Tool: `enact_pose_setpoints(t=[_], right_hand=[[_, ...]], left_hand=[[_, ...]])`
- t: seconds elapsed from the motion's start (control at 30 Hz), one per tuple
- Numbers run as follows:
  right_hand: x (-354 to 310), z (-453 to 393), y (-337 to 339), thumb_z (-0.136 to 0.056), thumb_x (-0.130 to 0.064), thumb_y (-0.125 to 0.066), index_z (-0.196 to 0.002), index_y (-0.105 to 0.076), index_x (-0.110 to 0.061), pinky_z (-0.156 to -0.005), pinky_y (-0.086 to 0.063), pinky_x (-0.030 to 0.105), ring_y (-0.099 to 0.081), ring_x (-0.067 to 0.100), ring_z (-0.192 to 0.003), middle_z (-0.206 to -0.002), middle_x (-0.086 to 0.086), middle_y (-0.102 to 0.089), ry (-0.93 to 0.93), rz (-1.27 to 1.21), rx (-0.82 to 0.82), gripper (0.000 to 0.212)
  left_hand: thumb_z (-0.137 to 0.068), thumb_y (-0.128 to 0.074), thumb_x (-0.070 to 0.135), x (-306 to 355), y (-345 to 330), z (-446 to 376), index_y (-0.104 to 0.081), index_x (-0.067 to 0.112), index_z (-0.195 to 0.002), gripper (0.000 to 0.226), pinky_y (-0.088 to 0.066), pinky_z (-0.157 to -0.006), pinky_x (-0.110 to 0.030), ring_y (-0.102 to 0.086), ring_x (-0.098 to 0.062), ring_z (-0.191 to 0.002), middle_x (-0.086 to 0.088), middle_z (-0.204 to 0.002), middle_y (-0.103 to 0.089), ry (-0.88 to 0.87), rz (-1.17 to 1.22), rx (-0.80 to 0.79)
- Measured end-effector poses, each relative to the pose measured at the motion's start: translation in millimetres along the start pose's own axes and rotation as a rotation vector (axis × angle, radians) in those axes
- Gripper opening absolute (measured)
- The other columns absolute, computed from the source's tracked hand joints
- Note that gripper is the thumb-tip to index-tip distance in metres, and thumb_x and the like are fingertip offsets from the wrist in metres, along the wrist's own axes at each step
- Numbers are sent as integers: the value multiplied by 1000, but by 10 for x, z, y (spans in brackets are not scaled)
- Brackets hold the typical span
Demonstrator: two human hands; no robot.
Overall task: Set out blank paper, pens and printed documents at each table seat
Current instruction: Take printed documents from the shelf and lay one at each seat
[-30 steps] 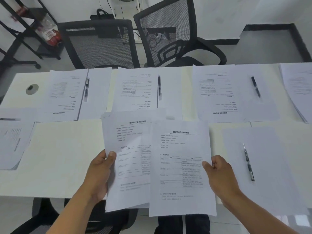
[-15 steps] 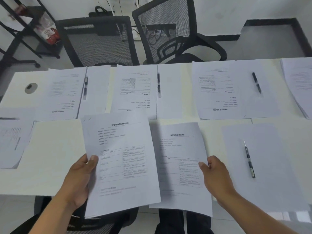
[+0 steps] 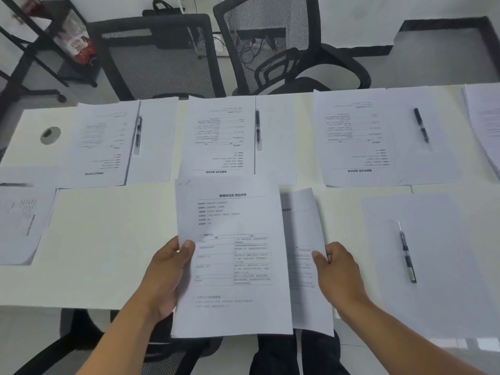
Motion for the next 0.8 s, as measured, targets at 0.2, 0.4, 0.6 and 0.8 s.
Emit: enact_pose_setpoints(t=[0.2,0.4,0.6,0.8], right_hand=[[46,-68,-25,-109,-26,-57,-83,-42,-13,-58,-35,34,-39,17,-66,-76,2,-45,22,53,37,33],[128,-166,-74,-107,-28,-59,-87,-51,-3,-61,-43,39,-45,21,-65,-73,5,-51,38,158,87,34],[160,-222,-73,-106,-28,-61,-83,-50,-4,-60,-43,39,-46,21,-64,-73,8,-55,58,195,102,34],[191,-250,-52,-104,-31,-63,-81,-51,-8,-60,-44,39,-49,22,-66,-75,9,-58,66,231,122,35]], left_hand=[[-116,-51,24,-15,-90,-41,-74,19,-132,28,-60,-100,-53,-79,-35,-113,-10,-125,-81,15,-12,-4],[-116,-52,24,-6,-113,-52,-75,19,-131,28,-57,-107,-59,-78,-36,-116,-10,-126,-81,23,-3,-6],[-117,-50,25,-11,-127,-80,-74,20,-132,28,-58,-107,-58,-78,-34,-117,-9,-126,-81,27,-12,-8],[-117,-51,24,11,-174,-78,-75,19,-129,27,-58,-106,-56,-79,-33,-114,-8,-123,-82,23,-18,-8]])
Point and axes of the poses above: each hand's wrist, its own z-axis away from the middle knuckle, its own y-axis out of the back of the hand, x = y × z, the point moved 2 cm from there along -z, towards the middle knuckle
